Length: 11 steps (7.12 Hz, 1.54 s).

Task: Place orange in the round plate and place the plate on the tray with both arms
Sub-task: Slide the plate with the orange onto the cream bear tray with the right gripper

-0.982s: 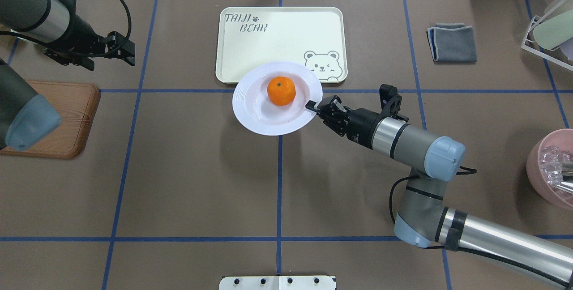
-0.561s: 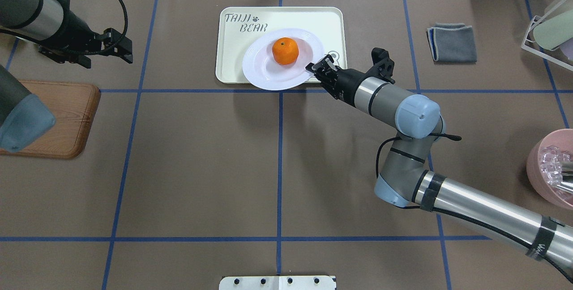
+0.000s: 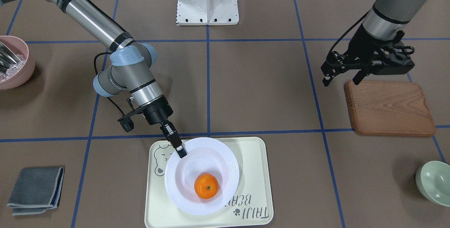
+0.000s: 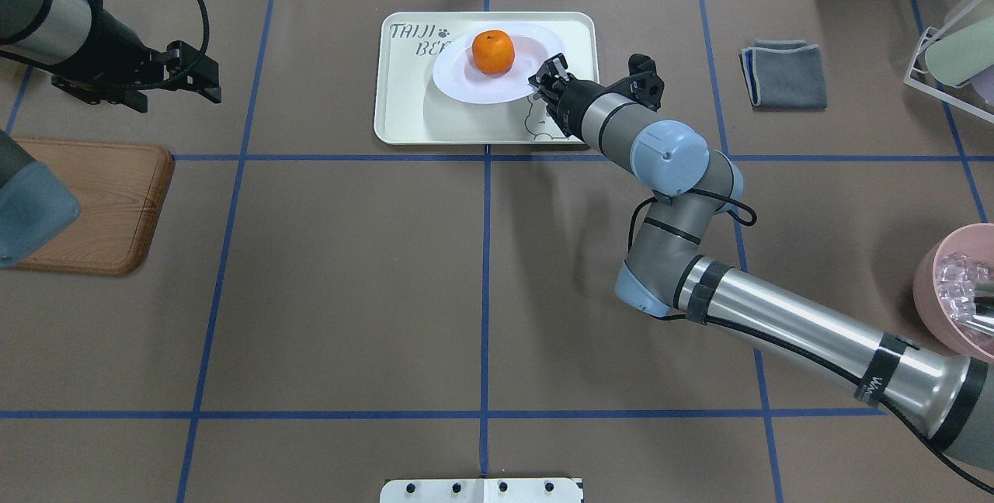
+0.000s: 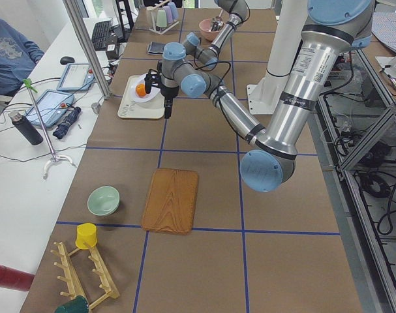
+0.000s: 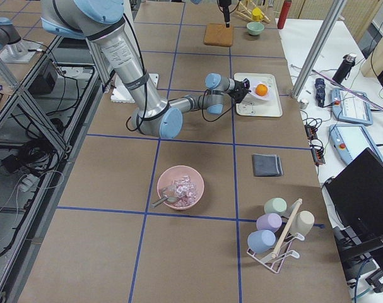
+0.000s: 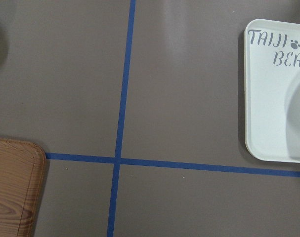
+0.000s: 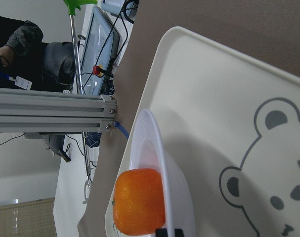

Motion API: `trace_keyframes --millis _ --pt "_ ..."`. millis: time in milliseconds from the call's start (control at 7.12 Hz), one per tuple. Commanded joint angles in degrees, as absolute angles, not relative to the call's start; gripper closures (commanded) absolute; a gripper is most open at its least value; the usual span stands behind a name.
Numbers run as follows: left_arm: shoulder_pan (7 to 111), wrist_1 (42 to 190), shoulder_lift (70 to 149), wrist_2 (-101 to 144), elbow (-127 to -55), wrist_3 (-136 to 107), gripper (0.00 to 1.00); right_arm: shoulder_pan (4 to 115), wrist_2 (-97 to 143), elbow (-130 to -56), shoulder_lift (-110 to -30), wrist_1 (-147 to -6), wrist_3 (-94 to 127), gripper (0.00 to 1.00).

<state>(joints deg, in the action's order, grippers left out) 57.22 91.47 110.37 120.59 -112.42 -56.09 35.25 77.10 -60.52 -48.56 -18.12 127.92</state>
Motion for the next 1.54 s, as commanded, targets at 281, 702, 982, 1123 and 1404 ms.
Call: trace_keyframes --millis 281,702,982,1123,1404 --pt "57.57 91.23 110.21 120.59 -113.12 -56.07 0.02 34.90 74.79 -57.48 -45.62 -19.51 132.54 1.00" --pt "57.66 91.23 110.13 120.59 -113.03 -56.07 0.02 33.14 73.31 -57.13 -45.53 -19.60 132.36 1.00" --pt "57.74 91.23 110.21 120.59 -112.85 -56.07 0.02 32.35 73.30 -57.39 -45.44 -19.60 132.10 0.01" --pt "57.66 91.23 110.13 120.59 -112.59 -56.07 0.02 31.73 73.30 -58.35 -46.05 -19.60 131.75 0.00" --pt "57.66 91.23 110.13 120.59 -112.50 -56.07 0.02 30.07 73.39 -65.44 -51.30 -19.60 127.55 0.00"
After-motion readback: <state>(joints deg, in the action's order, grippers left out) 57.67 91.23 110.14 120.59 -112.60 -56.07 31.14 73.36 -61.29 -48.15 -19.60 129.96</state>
